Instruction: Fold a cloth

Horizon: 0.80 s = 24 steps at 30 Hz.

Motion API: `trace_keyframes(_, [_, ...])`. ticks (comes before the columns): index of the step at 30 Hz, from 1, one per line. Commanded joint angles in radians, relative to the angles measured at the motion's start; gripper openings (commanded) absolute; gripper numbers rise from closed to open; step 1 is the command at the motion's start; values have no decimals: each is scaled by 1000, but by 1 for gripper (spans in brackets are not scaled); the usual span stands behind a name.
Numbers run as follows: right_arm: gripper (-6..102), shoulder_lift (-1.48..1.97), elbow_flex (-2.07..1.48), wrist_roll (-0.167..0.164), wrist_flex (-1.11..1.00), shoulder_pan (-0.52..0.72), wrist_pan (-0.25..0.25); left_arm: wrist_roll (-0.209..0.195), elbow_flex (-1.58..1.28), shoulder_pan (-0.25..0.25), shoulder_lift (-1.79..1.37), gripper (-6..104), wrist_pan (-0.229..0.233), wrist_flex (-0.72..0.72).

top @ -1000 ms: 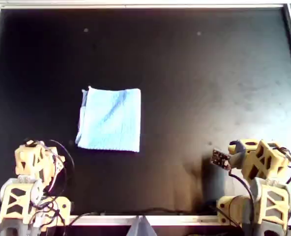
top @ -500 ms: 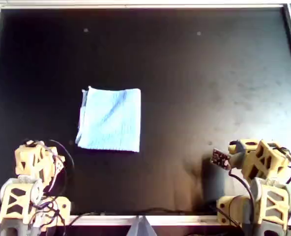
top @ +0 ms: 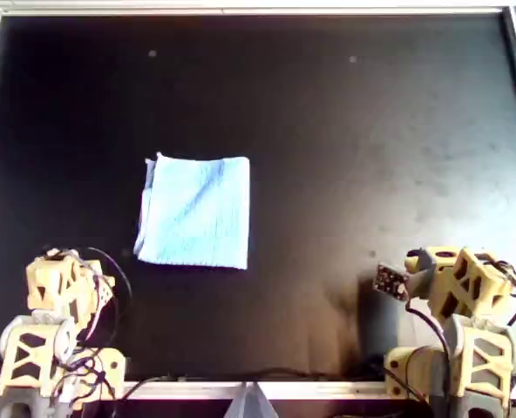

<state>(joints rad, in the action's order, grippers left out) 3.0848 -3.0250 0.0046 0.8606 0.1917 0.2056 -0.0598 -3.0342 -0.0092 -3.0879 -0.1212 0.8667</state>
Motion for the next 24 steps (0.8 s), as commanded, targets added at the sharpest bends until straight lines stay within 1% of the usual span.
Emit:
trace_keyframes(1, [2, 48, -15, 5, 20, -2, -3, 5, 6, 12, -17, -1, -6, 0])
trace_keyframes(3, [2, 48, -15, 5, 20, -2, -3, 5, 6, 12, -17, -1, -6, 0])
trace_keyframes(5, [2, 48, -15, 5, 20, -2, -3, -9, 6, 12, -17, -1, -8, 0])
trace_keyframes(24, [2, 48, -15, 5, 20, -3, -3, -11, 6, 11, -17, -1, -8, 2])
